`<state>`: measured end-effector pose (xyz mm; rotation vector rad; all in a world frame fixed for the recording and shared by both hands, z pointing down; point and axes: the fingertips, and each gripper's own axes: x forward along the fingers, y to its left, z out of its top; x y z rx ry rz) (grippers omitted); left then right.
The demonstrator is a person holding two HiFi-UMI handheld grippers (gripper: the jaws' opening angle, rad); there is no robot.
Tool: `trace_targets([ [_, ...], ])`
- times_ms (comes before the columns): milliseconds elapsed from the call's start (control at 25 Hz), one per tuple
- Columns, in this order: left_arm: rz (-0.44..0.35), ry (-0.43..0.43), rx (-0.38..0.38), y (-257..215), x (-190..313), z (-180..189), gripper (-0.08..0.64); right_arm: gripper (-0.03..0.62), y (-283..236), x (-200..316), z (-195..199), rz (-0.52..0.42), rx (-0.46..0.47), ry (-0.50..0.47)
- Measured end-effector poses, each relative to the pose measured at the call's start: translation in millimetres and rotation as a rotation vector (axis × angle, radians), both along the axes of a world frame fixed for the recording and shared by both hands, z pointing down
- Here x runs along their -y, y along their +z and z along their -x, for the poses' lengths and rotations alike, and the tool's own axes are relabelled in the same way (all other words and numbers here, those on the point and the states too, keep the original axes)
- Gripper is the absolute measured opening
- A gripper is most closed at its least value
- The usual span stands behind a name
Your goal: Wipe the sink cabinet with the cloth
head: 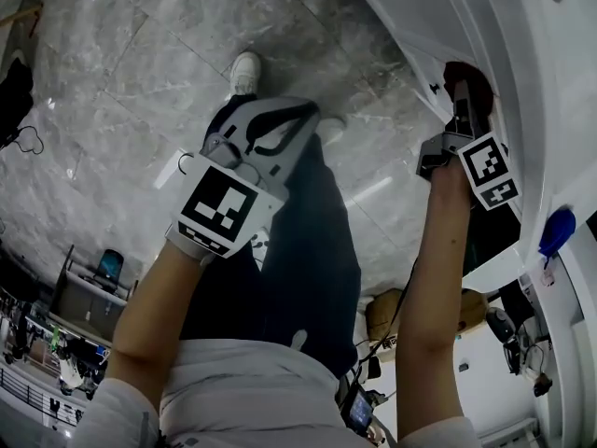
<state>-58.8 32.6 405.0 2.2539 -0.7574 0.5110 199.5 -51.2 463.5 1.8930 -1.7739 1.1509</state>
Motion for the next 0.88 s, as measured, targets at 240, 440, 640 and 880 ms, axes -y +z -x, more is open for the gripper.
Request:
trace_targets([
  [240, 0.013, -0.032, 0.006, 7.5, 3.1, 5.6, 0.012, 0.115, 34.9, 0.6, -3.8, 0.050, -0.013, -0.019],
  [440, 0.027, -0.081, 0.009, 14.3, 0.1, 9.9, 0.012, 0.115, 70.2, 2.2, -3.0, 0.100, -0.024, -0.039],
  [640, 0.043, -0.108, 0.022, 24.1, -6.0, 9.7, 0.012, 0.115, 107.1, 0.3, -4.9, 0.143, -0.038, -0.059],
  [880, 0.047, -0.116, 0.045, 30.6, -8.0, 6.9, 0.012, 0.115, 141.6, -0.6, -7.0, 0.166, -0.058, -0.073],
])
